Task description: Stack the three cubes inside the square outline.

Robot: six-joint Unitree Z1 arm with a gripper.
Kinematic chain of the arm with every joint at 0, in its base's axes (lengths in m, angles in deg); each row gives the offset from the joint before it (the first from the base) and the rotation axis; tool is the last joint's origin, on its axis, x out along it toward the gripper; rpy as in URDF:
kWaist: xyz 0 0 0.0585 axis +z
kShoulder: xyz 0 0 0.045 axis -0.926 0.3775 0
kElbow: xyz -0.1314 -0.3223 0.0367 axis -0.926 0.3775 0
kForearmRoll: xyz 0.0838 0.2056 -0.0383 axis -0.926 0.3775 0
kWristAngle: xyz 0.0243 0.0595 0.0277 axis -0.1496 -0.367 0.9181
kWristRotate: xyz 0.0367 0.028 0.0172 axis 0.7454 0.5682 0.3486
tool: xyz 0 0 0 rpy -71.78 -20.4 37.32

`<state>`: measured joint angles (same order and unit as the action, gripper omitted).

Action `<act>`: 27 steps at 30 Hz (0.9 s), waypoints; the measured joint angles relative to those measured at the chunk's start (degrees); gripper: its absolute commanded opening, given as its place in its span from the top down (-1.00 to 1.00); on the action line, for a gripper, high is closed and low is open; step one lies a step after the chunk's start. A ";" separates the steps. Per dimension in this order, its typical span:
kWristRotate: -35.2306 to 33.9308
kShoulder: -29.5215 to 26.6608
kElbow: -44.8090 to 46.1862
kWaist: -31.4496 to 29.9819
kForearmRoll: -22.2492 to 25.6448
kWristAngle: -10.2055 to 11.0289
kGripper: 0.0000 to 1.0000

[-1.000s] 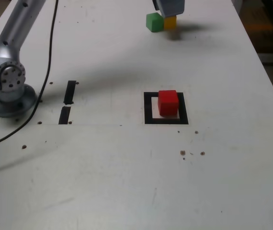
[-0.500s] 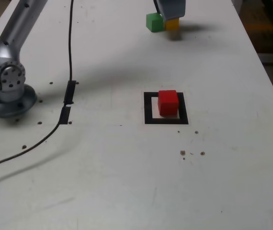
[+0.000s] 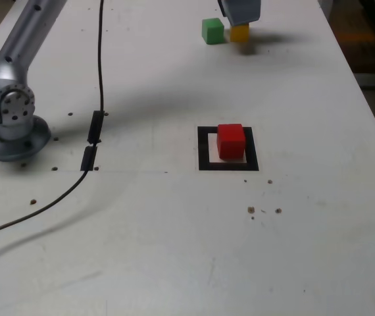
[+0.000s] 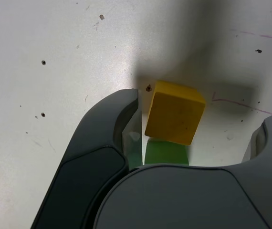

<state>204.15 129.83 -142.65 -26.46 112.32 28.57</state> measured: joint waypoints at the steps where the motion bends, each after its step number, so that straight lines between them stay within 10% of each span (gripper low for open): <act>1: 0.00 0.00 -0.01 0.00 0.00 0.06 -0.70; 27: -0.26 4.69 -1.44 -0.23 -2.03 1.31 -0.70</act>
<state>203.90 134.52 -144.09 -26.69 110.29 29.88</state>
